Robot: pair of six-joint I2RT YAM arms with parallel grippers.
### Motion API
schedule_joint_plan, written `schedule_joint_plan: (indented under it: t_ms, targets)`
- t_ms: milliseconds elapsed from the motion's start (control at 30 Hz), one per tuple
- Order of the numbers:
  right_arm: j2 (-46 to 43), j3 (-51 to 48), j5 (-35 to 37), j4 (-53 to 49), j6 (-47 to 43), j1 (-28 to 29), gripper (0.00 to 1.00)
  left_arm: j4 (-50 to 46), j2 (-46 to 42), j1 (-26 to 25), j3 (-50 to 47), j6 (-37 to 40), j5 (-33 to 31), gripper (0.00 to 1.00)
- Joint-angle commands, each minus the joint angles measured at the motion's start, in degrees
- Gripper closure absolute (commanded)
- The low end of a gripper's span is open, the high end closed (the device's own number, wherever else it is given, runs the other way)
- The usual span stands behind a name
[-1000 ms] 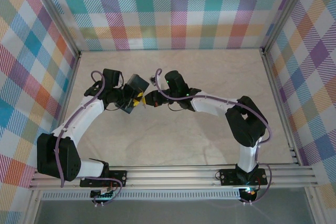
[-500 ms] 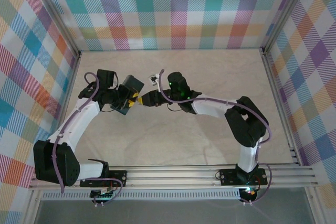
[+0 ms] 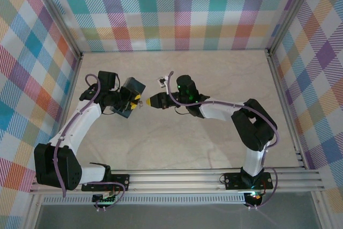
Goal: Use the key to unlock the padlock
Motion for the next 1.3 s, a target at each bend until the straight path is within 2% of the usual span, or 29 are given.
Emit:
schedule_joint_plan:
  t_ms: [0,333,600,800,1167,1267]
  targets:
    - [1.57,3.38,-1.55,2.24,0.66,0.92,0.78,1.77,-1.57,0.41,-0.07,0.32,1.49,1.0]
    - [3.29,5.03,-1.13,0.79,0.2,1.67,0.82,2.47,-1.88,0.47,-0.53,-0.19,1.96,1.0]
    - [2.41,4.05,0.98,-2.33,-1.84,1.62,0.79,2.32,-2.14,0.48,-0.33,-0.42,1.61,1.0]
    - [3.46,4.92,-0.05,-1.99,-1.06,1.71,0.84,2.69,-2.51,0.4,-0.46,-0.81,1.84,1.0]
    - [4.47,5.69,0.05,-2.36,-0.97,1.8,0.83,2.47,-3.2,0.45,-0.01,-1.09,2.12,1.0]
    - [4.61,5.67,0.96,-3.06,-1.26,1.73,0.79,2.32,-3.3,0.41,0.1,-1.15,2.04,1.0]
